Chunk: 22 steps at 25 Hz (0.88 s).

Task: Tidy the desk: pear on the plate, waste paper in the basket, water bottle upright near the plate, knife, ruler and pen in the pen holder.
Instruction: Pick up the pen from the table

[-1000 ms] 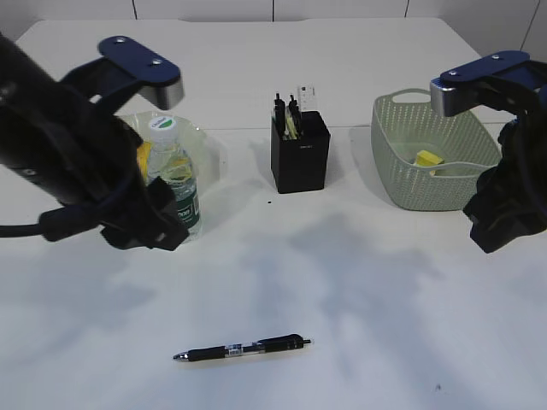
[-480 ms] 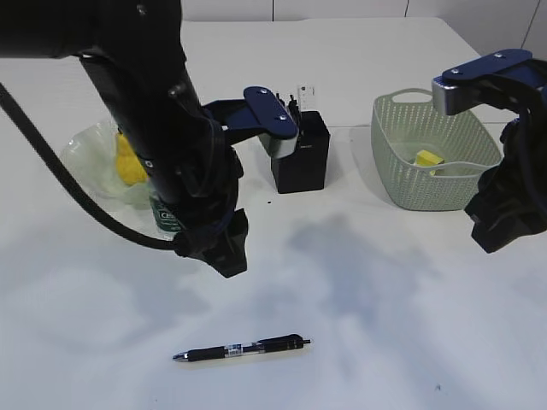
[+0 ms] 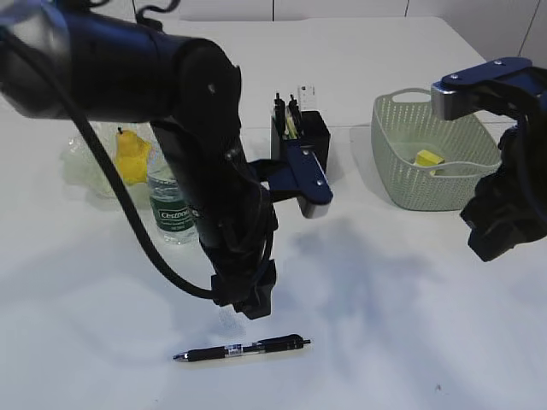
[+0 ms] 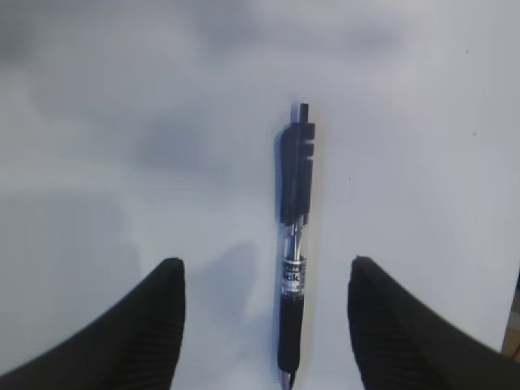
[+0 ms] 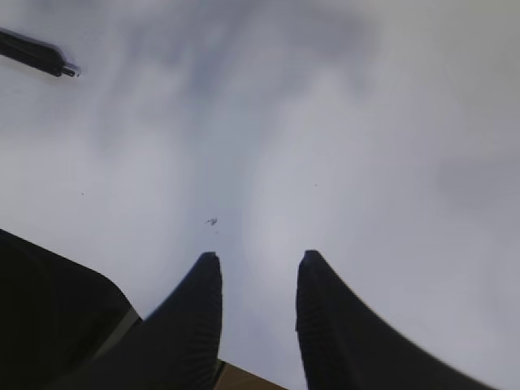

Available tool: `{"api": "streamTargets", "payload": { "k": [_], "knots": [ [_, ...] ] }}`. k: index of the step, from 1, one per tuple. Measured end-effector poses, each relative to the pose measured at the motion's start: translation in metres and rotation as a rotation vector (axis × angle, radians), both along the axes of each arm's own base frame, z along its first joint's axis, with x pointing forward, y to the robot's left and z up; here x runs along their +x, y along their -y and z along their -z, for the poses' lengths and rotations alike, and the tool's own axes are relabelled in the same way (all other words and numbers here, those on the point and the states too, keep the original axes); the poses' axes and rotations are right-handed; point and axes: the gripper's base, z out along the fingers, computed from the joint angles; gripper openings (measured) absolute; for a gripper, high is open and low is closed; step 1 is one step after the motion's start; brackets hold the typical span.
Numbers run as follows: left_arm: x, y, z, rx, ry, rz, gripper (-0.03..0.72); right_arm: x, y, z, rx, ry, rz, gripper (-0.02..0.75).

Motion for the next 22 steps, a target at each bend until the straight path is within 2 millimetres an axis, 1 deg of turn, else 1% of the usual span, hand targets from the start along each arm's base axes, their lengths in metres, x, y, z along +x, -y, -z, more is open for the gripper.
{"api": "streamTargets", "payload": {
  "k": [4, 8, 10, 14, 18, 22],
  "knots": [
    [-0.001, 0.007, 0.022, 0.037, -0.023, 0.024, 0.447, -0.001, -0.001, 0.004, 0.012, -0.008, 0.016, 0.239],
    [-0.004, 0.015, 0.036, 0.047, -0.025, 0.042, 0.447, 0.0, -0.001, 0.004, 0.022, 0.008, 0.028, 0.239],
    [-0.005, 0.018, 0.04, 0.045, -0.018, 0.048, 0.447, 0.001, -0.001, 0.004, 0.023, 0.011, 0.03, 0.239],
    [-0.002, 0.02, 0.041, 0.028, 0.005, 0.044, 0.447, 0.002, -0.001, 0.004, 0.018, 0.023, 0.048, 0.241],
    [-0.002, 0.02, 0.044, 0.03, 0.004, 0.044, 0.447, 0.004, 0.005, 0.004, -0.045, 0.046, 0.054, 0.251],
    [-0.001, 0.021, 0.05, 0.031, 0.0, 0.04, 0.447, 0.004, 0.007, 0.003, -0.061, 0.052, 0.058, 0.252]
  ]
}}
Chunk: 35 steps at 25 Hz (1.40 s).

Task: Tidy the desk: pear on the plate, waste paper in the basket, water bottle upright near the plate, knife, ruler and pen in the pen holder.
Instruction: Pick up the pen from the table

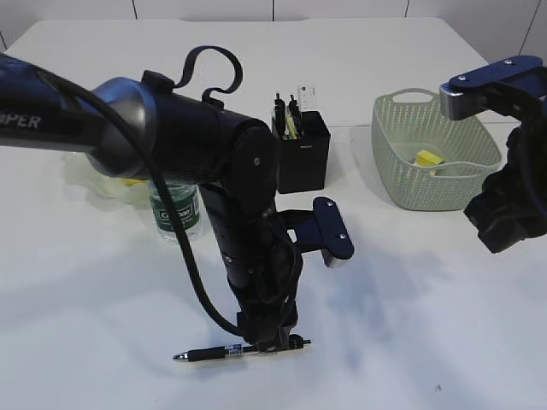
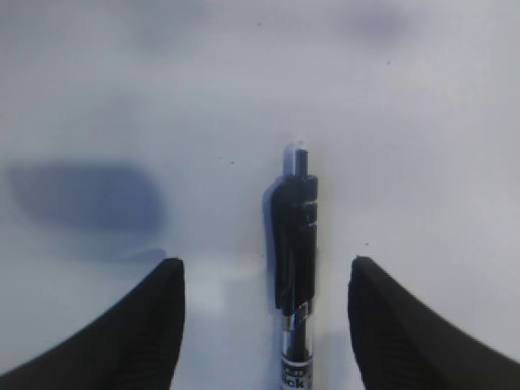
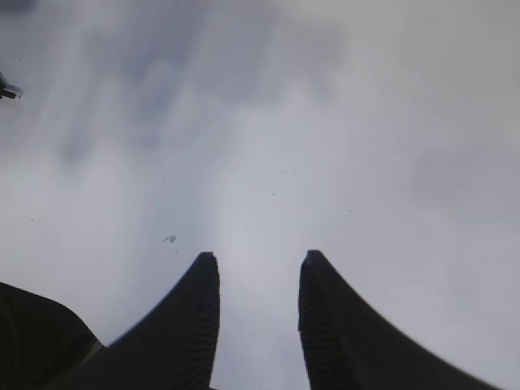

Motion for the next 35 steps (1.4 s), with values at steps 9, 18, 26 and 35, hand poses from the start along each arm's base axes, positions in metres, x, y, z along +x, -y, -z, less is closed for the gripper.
{"api": "streamTargets", "payload": {
  "k": [9, 18, 26, 35],
  "knots": [
    [-0.002, 0.003, 0.006, -0.008, -0.021, -0.01, 0.489, 0.0, 0.0, 0.0, 0.001, 0.0, 0.003, 0.252],
    [-0.006, 0.009, 0.016, 0.016, -0.01, -0.032, 0.494, 0.0, 0.0, 0.0, 0.002, 0.004, 0.004, 0.253],
    [-0.005, 0.01, 0.02, 0.017, -0.005, -0.038, 0.492, 0.001, 0.0, 0.0, 0.005, 0.011, 0.004, 0.253],
    [-0.005, 0.011, 0.023, 0.018, -0.005, -0.039, 0.468, 0.001, 0.0, 0.0, 0.006, 0.014, 0.004, 0.253]
  ]
}}
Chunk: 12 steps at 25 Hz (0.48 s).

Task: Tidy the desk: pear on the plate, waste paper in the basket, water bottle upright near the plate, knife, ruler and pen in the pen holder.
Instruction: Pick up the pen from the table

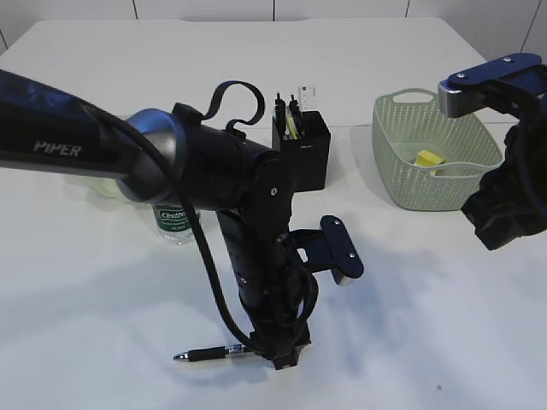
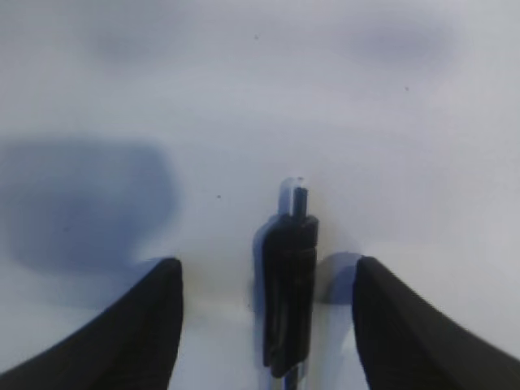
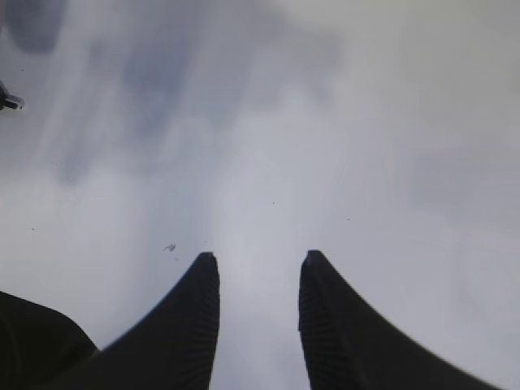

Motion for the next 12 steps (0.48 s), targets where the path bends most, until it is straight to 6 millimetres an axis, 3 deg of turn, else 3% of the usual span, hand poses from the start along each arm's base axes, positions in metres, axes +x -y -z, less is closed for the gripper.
{"api": "streamTargets", "payload": {
  "k": [4, 12],
  "knots": [
    [-0.0003, -0.0003, 0.0, 0.003, -0.003, 0.001, 0.393, 0.0002, -0.0001, 0.0, 0.001, 0.002, 0.0, 0.253],
    [-0.0031, -0.0028, 0.0004, 0.031, -0.034, 0.005, 0.145, 0.0002, -0.0001, -0.0001, 0.001, 0.003, 0.0, 0.253]
  ]
}}
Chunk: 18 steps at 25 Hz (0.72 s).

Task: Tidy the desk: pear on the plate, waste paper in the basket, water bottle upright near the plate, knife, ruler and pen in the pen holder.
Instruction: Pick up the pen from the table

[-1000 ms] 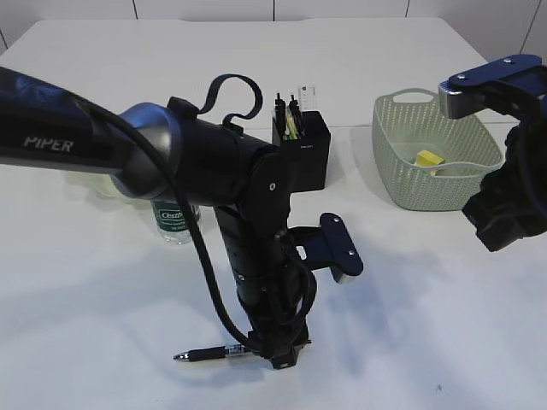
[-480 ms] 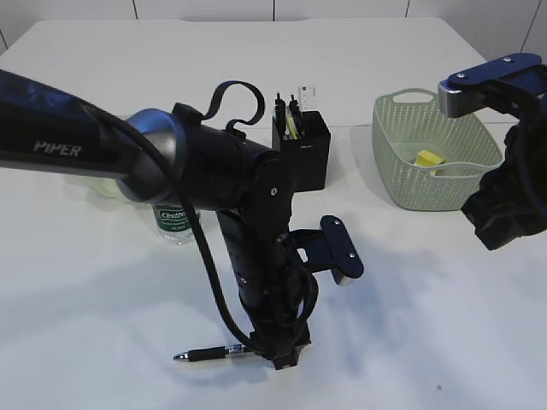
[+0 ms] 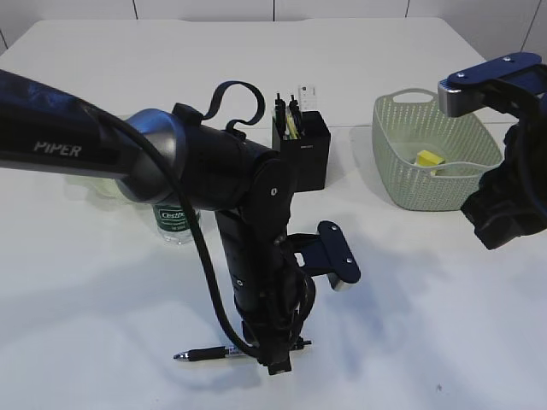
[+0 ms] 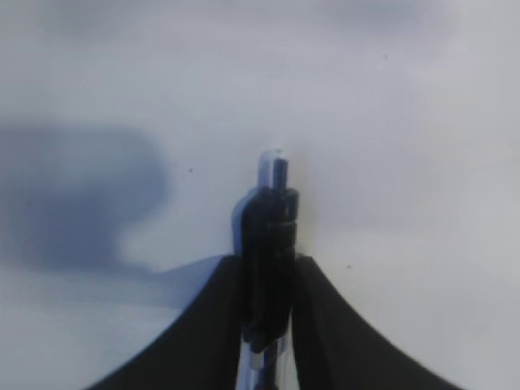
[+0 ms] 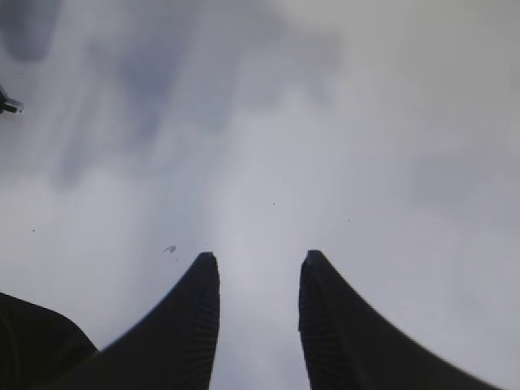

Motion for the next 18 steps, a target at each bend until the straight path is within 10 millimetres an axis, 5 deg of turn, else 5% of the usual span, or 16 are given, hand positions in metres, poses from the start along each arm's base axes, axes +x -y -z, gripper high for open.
{"api": "streamTargets", "payload": {
  "k": [18],
  "knots": [
    [0.0005, 0.0006, -0.001, -0.001, 0.001, -0.001, 0.085, 0.0001, 0.0003, 0.0, -0.004, 0.001, -0.001, 0.253]
  ]
}}
